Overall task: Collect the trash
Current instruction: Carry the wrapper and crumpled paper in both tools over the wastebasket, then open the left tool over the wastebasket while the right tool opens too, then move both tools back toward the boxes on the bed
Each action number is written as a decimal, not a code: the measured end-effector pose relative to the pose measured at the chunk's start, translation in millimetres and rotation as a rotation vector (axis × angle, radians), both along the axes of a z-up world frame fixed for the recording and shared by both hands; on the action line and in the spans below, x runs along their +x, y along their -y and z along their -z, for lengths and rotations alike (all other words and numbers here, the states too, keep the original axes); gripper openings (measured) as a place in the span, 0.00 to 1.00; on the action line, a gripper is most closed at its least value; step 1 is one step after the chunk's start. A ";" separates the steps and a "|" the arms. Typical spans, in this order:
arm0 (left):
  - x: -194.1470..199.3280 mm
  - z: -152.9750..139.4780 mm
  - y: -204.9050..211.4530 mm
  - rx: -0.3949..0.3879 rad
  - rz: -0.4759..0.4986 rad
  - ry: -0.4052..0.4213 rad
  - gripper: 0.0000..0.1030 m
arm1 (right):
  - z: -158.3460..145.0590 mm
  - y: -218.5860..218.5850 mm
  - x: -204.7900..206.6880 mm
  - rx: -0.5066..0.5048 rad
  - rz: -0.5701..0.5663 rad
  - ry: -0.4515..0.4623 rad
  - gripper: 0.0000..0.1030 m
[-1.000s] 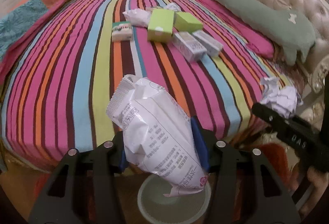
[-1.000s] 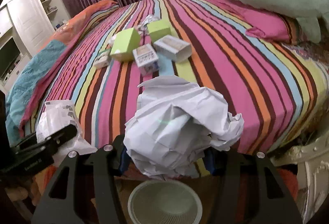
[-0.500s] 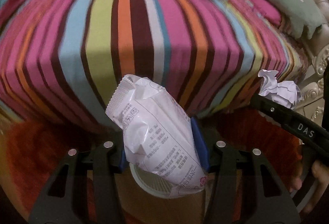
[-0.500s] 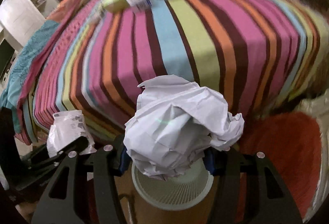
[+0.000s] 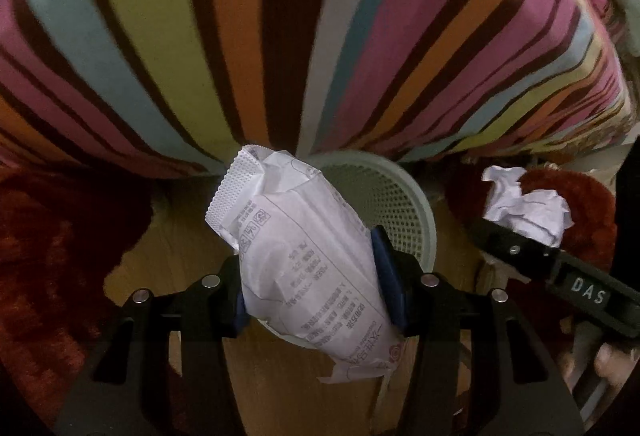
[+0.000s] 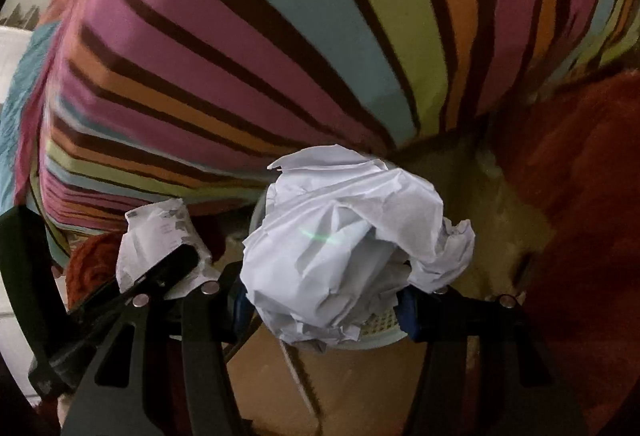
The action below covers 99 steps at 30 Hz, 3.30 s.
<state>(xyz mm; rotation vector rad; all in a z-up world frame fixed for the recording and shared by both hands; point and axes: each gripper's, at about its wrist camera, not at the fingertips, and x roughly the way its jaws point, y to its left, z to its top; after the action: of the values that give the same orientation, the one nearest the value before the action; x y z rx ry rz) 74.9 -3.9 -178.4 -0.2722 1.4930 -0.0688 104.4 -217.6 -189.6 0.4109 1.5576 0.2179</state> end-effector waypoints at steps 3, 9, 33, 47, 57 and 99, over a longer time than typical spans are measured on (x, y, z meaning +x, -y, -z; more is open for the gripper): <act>3.0 18.0 6.2 0.002 0.006 -0.054 0.50 | 21.9 -1.7 3.7 0.015 0.004 -0.078 0.52; 9.6 50.7 18.8 0.053 0.040 -0.144 0.50 | 54.6 3.5 9.8 0.022 0.051 -0.193 0.52; 11.0 92.7 27.7 0.055 0.027 -0.236 0.79 | 109.5 15.1 -7.8 -0.042 0.141 -0.324 0.92; 4.9 78.2 7.6 0.049 -0.027 -0.227 0.79 | 84.6 9.5 -2.2 -0.027 0.128 -0.281 0.92; -1.5 58.3 2.2 0.044 -0.049 -0.195 0.79 | 65.9 11.0 -4.2 0.002 0.131 -0.233 0.92; 8.0 -140.3 -36.2 0.192 -0.102 0.484 0.79 | -166.7 9.7 16.3 -0.303 -0.038 0.767 0.92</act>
<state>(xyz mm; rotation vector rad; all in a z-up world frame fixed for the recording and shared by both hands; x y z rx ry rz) 82.9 32.3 -38.1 -0.1604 0.9948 0.0858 120.7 -227.2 -22.9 0.0364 0.8212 0.1393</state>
